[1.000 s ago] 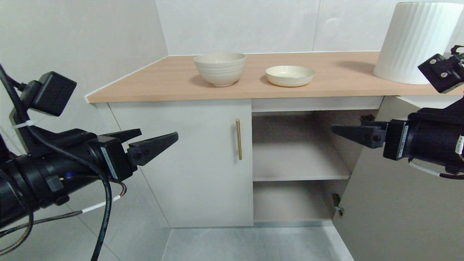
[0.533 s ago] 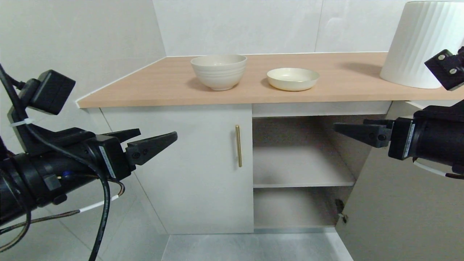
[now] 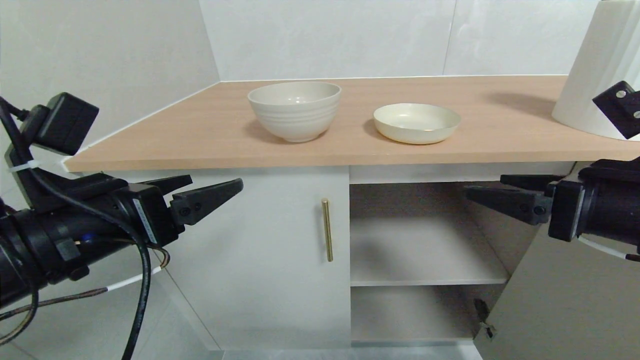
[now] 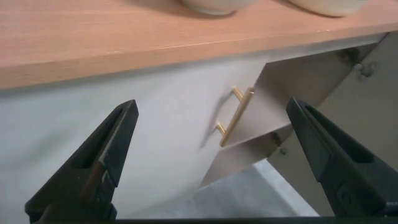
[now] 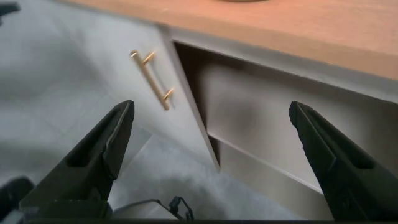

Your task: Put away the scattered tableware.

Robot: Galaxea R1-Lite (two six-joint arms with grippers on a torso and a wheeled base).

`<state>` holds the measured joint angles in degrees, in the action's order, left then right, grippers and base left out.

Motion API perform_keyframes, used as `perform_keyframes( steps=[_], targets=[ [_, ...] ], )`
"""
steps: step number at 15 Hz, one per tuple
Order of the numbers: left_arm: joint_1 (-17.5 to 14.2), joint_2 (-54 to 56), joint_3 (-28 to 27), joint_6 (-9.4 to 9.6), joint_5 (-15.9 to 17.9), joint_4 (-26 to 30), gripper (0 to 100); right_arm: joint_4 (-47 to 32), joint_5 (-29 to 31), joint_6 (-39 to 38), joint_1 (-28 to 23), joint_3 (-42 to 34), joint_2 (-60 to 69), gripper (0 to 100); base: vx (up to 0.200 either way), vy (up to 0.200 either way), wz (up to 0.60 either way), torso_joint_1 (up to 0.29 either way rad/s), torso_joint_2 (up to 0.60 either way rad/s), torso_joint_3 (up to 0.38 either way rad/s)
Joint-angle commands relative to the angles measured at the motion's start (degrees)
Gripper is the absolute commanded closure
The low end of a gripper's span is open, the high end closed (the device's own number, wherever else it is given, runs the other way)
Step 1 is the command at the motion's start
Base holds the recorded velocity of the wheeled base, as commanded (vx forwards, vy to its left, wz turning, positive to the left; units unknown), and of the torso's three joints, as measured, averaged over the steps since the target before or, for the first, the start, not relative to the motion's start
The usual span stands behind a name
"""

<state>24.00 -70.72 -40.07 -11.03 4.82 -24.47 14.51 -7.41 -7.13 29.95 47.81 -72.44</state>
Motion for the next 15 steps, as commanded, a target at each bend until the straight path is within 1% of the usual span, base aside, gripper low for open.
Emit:
perform_keyframes(
  steps=[1,2,3,5,6,9,12,13,15],
  targets=[
    [0.0,-0.2,-0.1,-0.04,0.0,-0.1,0,0.2,-0.4,1.1,0.0,-1.0,1.8,0,0.000,0.000,0.00,0.000,0.00,0.000],
    [0.0,-0.3,-0.1,-0.31,0.0,-0.1,0,0.1,-0.4,1.3,0.0,-0.9,2.2,0,0.000,0.000,0.00,0.000,0.00,0.000],
    [0.0,-0.4,-0.2,-1.10,0.0,-0.1,0,0.1,-0.6,1.3,0.0,-1.0,2.8,0,0.000,0.000,0.00,0.000,0.00,0.000],
    [0.0,-0.2,-0.2,-1.18,0.0,-0.1,0,0.1,-1.2,1.4,0.0,-1.1,2.9,0,0.000,0.000,0.00,0.000,0.00,0.000],
    [0.0,-0.2,-0.2,-1.18,0.0,-0.1,0,0.1,-1.2,1.5,0.0,-1.1,2.7,0,0.000,0.000,0.00,0.032,-0.24,-0.193],
    [0.1,-0.4,-0.2,-1.18,0.0,-0.1,0,0.1,-1.1,1.5,-0.1,-1.1,2.7,0,0.000,0.000,0.00,0.095,-0.25,-0.277],
    [0.1,-1.4,-0.2,-1.45,0.2,-0.1,0,0.1,-1.1,1.6,-0.3,-1.1,2.5,0,0.000,0.000,0.00,0.126,-0.52,-0.307],
    [0.1,-1.4,-0.2,-2.15,0.3,-0.1,0,0.1,-1.1,1.6,-0.3,-1.1,2.4,0,0.000,0.000,0.00,0.149,-0.50,-0.300],
    [0.1,-1.4,-0.3,-2.85,1.0,-0.1,0,0.1,-1.1,1.6,-0.3,-1.1,2.0,0,0.000,0.000,0.00,0.164,-0.47,-0.305]
  ],
)
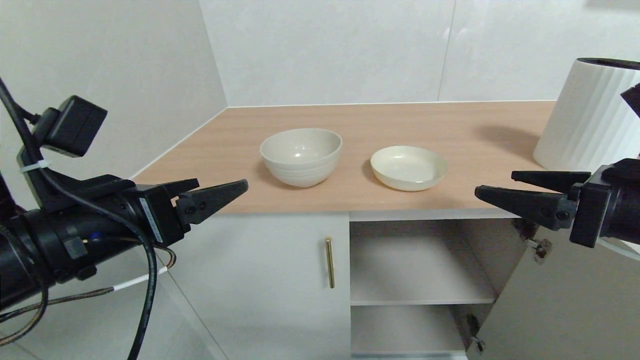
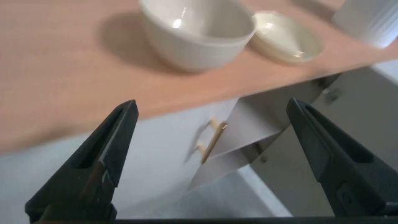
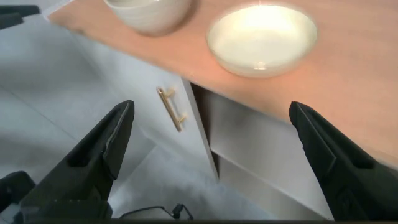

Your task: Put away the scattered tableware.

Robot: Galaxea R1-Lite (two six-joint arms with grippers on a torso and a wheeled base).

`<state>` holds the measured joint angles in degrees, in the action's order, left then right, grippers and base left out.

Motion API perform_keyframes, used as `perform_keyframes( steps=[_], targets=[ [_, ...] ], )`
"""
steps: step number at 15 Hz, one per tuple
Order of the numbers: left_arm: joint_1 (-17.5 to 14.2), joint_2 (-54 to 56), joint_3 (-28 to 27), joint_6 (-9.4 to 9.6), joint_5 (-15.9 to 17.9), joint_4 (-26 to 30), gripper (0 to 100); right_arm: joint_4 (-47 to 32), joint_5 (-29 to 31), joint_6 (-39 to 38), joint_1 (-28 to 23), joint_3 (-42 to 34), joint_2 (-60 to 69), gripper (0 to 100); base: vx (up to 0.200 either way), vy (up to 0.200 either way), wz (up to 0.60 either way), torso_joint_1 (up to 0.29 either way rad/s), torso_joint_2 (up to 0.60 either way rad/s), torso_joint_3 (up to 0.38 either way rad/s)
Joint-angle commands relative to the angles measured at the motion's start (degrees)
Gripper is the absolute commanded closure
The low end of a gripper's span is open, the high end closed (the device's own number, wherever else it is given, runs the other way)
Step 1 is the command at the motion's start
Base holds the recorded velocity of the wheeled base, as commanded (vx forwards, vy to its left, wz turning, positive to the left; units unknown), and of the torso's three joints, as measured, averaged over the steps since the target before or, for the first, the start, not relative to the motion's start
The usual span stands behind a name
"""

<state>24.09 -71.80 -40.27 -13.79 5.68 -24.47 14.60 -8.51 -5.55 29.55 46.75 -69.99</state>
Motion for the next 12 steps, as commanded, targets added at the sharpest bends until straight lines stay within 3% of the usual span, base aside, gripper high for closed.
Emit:
perform_keyframes(
  steps=[1,4,7,9,12],
  targets=[
    [0.0,-0.4,-0.1,-0.10,0.1,-0.1,0,0.1,0.1,0.0,0.1,0.0,-0.6,0,0.000,0.000,0.00,0.159,-0.48,-0.295],
    [0.0,-1.4,0.0,-0.10,0.6,-0.1,0,0.8,0.1,0.0,0.1,-0.3,-0.7,0,0.000,0.000,0.00,0.160,-0.42,-0.258],
    [-0.1,-2.2,-0.9,-0.10,0.7,0.0,0,2.8,0.2,0.0,-0.2,0.0,-3.0,0,0.000,0.000,0.00,0.046,-0.11,-0.076],
    [-0.2,-4.5,-6.5,-2.21,0.6,2.4,0,1.7,1.2,-0.1,-0.5,7.0,-9.2,0,0.000,0.000,0.00,0.000,0.00,0.000],
    [-1.1,-10.1,-19.9,-2.56,0.0,13.7,0,-10.3,9.1,-1.0,-3.0,24.4,-18.2,0,0.000,0.000,0.00,0.000,0.00,0.000]
  ],
)
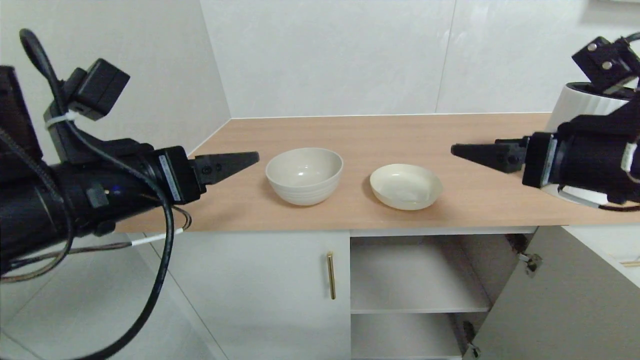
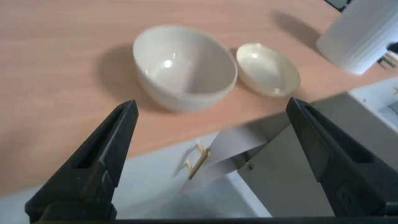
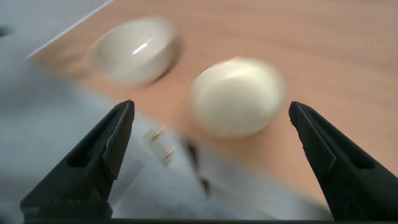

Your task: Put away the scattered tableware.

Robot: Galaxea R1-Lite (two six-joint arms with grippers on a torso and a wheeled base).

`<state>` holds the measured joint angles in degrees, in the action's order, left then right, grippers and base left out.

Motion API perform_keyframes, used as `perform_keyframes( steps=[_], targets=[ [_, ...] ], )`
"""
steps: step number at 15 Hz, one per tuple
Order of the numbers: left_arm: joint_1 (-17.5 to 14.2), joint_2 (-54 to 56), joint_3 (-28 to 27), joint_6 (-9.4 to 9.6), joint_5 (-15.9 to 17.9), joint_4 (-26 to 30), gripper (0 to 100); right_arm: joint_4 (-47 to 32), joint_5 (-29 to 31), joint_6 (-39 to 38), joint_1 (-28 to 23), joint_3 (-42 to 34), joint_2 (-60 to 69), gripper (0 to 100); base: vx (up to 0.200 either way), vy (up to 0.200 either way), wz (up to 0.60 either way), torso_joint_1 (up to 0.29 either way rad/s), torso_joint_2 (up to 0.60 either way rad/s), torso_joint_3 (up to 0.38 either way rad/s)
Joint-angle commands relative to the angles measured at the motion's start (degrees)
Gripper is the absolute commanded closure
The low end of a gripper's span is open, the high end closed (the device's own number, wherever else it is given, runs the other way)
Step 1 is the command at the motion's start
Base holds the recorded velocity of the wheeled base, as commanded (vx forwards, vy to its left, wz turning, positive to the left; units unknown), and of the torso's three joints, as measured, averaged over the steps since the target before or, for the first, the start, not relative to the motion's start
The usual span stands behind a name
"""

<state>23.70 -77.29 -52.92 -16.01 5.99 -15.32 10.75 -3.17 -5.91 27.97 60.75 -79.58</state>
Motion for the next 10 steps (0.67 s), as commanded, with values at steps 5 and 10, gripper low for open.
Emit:
perform_keyframes(
  steps=[5,10],
  targets=[
    [-0.9,-10.5,-19.5,-9.31,-4.2,21.1,0,-15.1,15.2,-7.4,-2.2,13.8,-15.0,0,0.000,0.000,0.00,0.000,0.00,0.000],
    [-0.4,-20.7,-22.8,-9.57,-18.0,20.9,0,-13.7,16.0,-8.3,-1.9,13.4,-15.1,0,0.000,0.000,0.00,0.000,0.00,0.000]
  ],
)
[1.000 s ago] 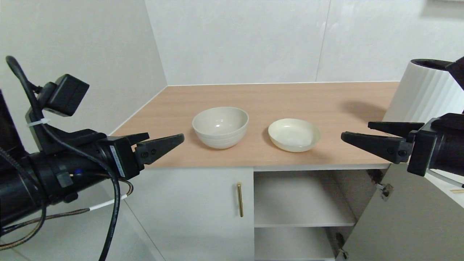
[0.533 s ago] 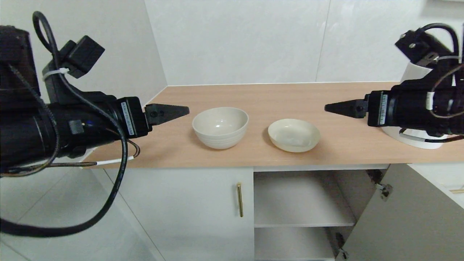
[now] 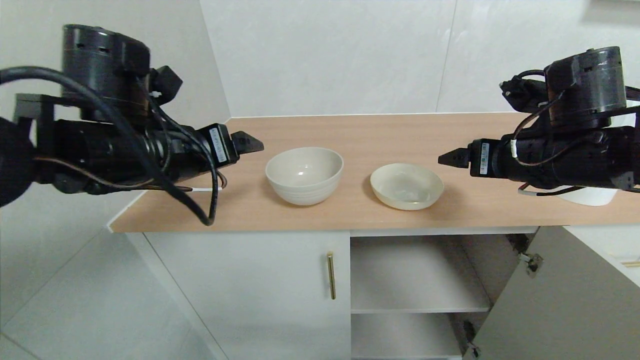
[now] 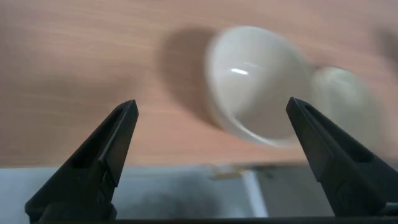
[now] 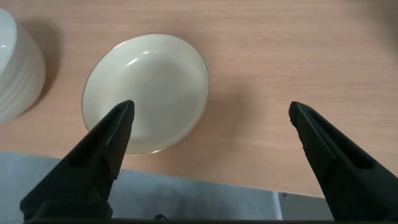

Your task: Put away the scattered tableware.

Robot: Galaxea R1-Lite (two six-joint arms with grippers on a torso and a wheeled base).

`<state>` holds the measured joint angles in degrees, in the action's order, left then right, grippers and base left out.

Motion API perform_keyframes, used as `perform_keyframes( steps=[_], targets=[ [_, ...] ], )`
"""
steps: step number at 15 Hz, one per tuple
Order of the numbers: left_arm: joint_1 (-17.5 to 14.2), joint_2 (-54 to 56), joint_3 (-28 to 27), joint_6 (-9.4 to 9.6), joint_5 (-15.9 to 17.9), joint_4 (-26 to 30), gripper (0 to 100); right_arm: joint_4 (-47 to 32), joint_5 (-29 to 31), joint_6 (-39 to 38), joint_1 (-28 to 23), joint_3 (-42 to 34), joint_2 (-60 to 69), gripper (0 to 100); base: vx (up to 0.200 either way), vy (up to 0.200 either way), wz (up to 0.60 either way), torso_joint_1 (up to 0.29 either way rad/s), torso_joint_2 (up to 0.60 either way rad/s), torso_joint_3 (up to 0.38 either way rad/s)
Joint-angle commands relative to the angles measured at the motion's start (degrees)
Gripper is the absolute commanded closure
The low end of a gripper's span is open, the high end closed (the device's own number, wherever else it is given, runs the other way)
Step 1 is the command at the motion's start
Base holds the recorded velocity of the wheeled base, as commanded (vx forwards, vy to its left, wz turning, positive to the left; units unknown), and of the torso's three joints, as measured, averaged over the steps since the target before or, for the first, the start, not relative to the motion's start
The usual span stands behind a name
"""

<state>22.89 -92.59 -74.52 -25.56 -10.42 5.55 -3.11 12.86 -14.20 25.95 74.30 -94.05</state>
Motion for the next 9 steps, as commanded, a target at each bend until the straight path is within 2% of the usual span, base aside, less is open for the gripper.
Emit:
perform_keyframes(
  steps=[1,4,6,9],
  targets=[
    [0.4,-6.6,-1.4,0.16,-1.6,0.0,0,0.6,0.1,0.0,0.1,-0.4,-0.6,0,0.000,0.000,0.00,0.000,0.00,0.000],
    [1.2,-11.6,-4.9,0.34,-1.8,-0.2,0,4.3,0.1,0.1,0.2,-1.8,-0.8,0,0.000,0.000,0.00,0.000,0.00,0.000],
    [1.7,-12.5,-5.2,0.25,-1.8,-0.4,0,7.2,0.1,0.3,0.3,-3.3,-1.2,0,0.000,0.000,0.00,0.000,0.00,0.000],
    [1.7,-12.4,-5.1,0.25,-1.8,-1.1,0,7.4,0.1,0.2,0.2,-3.4,-1.4,0,0.000,0.000,0.00,0.000,0.00,0.000]
  ],
)
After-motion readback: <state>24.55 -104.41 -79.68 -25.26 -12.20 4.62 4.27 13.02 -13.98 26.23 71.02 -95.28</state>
